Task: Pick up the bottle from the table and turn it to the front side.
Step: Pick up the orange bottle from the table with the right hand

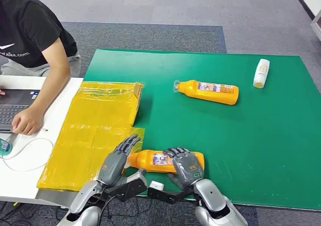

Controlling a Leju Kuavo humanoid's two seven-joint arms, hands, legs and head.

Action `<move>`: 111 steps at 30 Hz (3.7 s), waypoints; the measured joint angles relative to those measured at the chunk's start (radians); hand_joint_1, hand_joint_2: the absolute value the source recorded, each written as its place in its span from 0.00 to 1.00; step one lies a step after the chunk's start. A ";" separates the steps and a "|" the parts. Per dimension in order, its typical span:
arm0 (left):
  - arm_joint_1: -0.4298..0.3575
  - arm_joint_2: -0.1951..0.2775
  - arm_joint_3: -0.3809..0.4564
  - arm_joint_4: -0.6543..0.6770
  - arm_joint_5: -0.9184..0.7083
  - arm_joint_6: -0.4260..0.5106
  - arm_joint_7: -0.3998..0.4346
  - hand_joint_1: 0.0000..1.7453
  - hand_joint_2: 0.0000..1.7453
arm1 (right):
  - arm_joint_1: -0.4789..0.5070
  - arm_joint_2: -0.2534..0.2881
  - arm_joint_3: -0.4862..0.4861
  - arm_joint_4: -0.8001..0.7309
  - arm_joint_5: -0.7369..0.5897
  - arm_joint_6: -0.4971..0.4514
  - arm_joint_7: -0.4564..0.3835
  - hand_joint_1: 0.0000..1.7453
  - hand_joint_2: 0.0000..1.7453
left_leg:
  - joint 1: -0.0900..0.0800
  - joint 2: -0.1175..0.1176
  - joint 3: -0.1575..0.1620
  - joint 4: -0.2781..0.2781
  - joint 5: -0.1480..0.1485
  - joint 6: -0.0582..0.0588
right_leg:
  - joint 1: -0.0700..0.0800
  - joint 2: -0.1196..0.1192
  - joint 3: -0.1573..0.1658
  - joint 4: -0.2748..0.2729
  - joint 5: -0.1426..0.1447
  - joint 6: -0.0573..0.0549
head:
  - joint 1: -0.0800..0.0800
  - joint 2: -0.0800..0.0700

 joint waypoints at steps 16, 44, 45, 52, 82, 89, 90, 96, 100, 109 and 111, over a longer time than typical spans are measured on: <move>0.006 -0.005 0.004 0.002 -0.002 0.004 0.000 0.00 0.00 | -0.065 0.007 0.038 0.050 0.109 0.092 0.177 0.13 1.00 | 0.000 0.001 0.000 0.000 0.004 0.001 | 0.000 0.001 0.002 -0.003 0.004 0.002 | 0.000 0.000; 0.022 0.007 0.004 0.002 0.012 0.033 0.017 0.00 0.00 | -0.116 0.041 0.051 0.160 0.092 0.089 0.201 1.00 1.00 | 0.000 0.002 0.004 0.000 0.007 0.006 | 0.000 0.002 0.009 -0.008 0.009 0.006 | 0.000 0.000; 0.023 0.007 0.004 0.002 0.012 0.033 0.017 0.00 0.00 | -0.114 0.041 0.050 0.161 0.087 0.080 0.195 1.00 1.00 | 0.000 0.002 0.004 0.000 0.007 0.006 | 0.000 0.002 0.009 -0.008 0.009 0.006 | 0.000 0.000; 0.040 0.006 0.012 -0.016 0.076 0.059 -0.034 0.00 1.00 | -0.060 0.058 -0.031 0.125 -0.137 -0.050 0.010 1.00 1.00 | 0.000 0.003 0.004 0.000 0.005 0.005 | 0.001 0.002 0.009 -0.009 0.008 0.006 | 0.000 0.000; 0.120 -0.078 0.076 -0.164 0.686 0.138 -0.318 0.00 1.00 | 0.147 0.083 -0.217 -0.085 -0.772 -0.138 -0.321 1.00 1.00 | 0.000 0.003 0.000 0.000 0.000 0.009 | 0.000 0.002 0.006 -0.010 0.004 0.008 | 0.000 0.000; 0.113 -0.093 0.079 -0.140 0.770 0.108 -0.325 0.00 1.00 | 0.172 0.086 -0.233 -0.130 -0.956 -0.034 -0.365 1.00 1.00 | 0.000 0.003 -0.001 0.000 0.000 0.009 | 0.001 0.002 0.005 -0.010 0.004 0.008 | 0.000 0.000; 0.109 -0.093 0.079 -0.138 0.769 0.109 -0.329 0.00 1.00 | 0.176 0.086 -0.232 -0.135 -0.959 -0.033 -0.370 1.00 1.00 | 0.000 0.003 -0.001 0.000 0.000 0.009 | 0.001 0.002 0.005 -0.010 0.004 0.008 | 0.000 0.000; 0.076 -0.092 0.068 -0.128 0.776 0.068 -0.340 0.00 1.00 | 0.186 0.086 -0.197 -0.144 -0.824 -0.116 -0.381 1.00 1.00 | 0.000 0.003 -0.005 0.000 0.000 0.009 | 0.001 0.001 0.002 -0.010 0.004 0.008 | 0.000 0.000; 0.049 -0.089 0.055 -0.125 0.774 0.024 -0.335 0.00 1.00 | 0.183 0.085 -0.169 -0.136 -0.770 -0.158 -0.376 1.00 1.00 | 0.000 0.003 -0.006 0.000 0.000 0.009 | 0.001 0.001 0.001 -0.010 0.004 0.008 | 0.000 0.000; 0.001 -0.081 0.038 -0.113 0.762 -0.060 -0.304 0.00 1.00 | 0.171 0.084 -0.135 -0.117 -0.771 -0.165 -0.381 1.00 1.00 | 0.000 0.003 -0.008 0.000 0.000 0.009 | 0.000 0.001 0.000 -0.010 0.003 0.009 | 0.000 0.000; -0.014 -0.081 0.035 -0.107 0.783 -0.091 -0.292 0.00 1.00 | 0.168 0.084 -0.129 -0.117 -0.796 -0.162 -0.384 1.00 1.00 | 0.000 0.003 -0.008 0.000 0.000 0.009 | 0.000 0.001 -0.001 -0.010 0.003 0.009 | 0.000 0.000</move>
